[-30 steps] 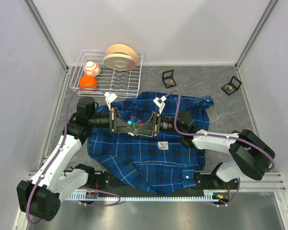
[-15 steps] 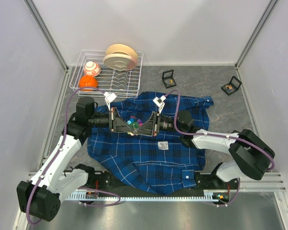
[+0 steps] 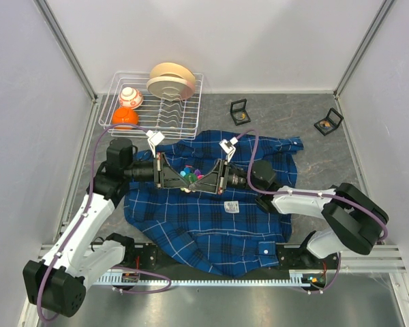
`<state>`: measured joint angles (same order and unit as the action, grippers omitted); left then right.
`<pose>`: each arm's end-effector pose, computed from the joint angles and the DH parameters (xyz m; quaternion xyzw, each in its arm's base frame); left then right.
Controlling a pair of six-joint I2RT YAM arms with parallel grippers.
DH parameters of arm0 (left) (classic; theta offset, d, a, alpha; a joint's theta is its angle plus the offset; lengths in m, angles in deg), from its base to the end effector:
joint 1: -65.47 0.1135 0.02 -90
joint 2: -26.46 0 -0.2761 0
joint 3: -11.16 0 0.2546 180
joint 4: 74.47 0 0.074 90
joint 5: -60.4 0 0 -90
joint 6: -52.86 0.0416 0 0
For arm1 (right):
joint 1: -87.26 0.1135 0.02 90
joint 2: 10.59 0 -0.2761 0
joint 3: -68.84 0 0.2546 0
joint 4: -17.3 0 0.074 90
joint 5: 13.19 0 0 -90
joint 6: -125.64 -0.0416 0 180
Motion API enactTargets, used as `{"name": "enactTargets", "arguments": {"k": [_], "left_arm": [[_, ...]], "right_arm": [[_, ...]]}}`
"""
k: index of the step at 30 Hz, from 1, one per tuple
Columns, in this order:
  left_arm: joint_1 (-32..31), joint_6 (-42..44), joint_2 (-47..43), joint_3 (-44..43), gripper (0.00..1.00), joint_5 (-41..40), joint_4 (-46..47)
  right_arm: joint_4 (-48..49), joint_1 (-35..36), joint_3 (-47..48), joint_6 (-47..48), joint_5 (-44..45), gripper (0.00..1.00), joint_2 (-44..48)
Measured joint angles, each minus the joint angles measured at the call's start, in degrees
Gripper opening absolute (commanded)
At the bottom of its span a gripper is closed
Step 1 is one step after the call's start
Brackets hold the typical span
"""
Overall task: Remove the brooch from the garment
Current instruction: Pass from the left arm to the right
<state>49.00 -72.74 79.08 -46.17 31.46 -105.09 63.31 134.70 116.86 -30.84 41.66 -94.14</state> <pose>0.1726 -0.0890 0.3127 0.1445 0.7648 -0.5875 0.2217 0.1869 0.2389 0.2595 -0.1281 0.6397 0.7196 0.2377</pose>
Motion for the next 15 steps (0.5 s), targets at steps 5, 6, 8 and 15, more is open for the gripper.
{"name": "enactTargets", "arguments": {"k": [5,6,8,15], "left_arm": [[-0.33,0.0,-0.07,0.0,0.02,-0.24,0.35],[-0.44,0.02,-0.09,0.0,0.02,-0.46,0.46],[-0.7,0.02,-0.09,0.0,0.02,-0.76,0.61],[-0.11,0.17,-0.07,0.2,0.02,-3.37,-0.79]], "right_arm": [[7.52,0.13,-2.64,-4.26,1.81,0.0,-1.7],[9.46,0.15,-3.3,-5.27,2.29,0.0,-2.23],[13.35,0.35,-4.63,-7.91,3.52,0.0,-3.5],[23.5,0.39,-6.62,-18.45,7.19,0.0,-10.6]]}}
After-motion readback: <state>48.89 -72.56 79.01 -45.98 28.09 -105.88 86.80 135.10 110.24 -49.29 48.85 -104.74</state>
